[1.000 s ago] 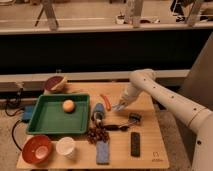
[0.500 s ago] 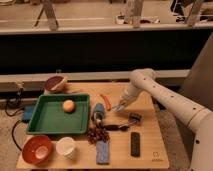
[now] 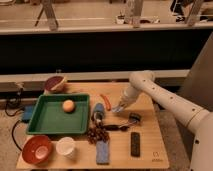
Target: Place towel in table surface
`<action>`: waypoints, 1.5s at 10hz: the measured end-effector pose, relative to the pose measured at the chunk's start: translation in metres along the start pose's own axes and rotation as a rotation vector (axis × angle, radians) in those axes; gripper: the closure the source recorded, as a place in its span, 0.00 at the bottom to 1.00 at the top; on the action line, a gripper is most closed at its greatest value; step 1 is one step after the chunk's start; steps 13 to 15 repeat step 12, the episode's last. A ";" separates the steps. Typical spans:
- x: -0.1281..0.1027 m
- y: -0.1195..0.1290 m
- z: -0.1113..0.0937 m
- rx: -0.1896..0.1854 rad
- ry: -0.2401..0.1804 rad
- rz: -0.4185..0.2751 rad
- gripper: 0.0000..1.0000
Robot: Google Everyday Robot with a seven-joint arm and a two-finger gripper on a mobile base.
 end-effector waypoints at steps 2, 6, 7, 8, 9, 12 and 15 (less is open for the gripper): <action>-0.001 0.000 0.008 -0.007 -0.007 -0.007 0.86; 0.000 0.004 0.014 -0.023 -0.001 0.008 0.46; 0.001 0.006 0.014 -0.022 0.001 0.016 0.34; 0.002 0.006 0.015 -0.021 0.001 0.022 0.25; 0.002 0.006 0.015 -0.019 0.001 0.025 0.21; 0.005 0.011 0.012 -0.001 0.001 0.051 0.20; 0.005 0.011 0.012 -0.001 0.001 0.051 0.20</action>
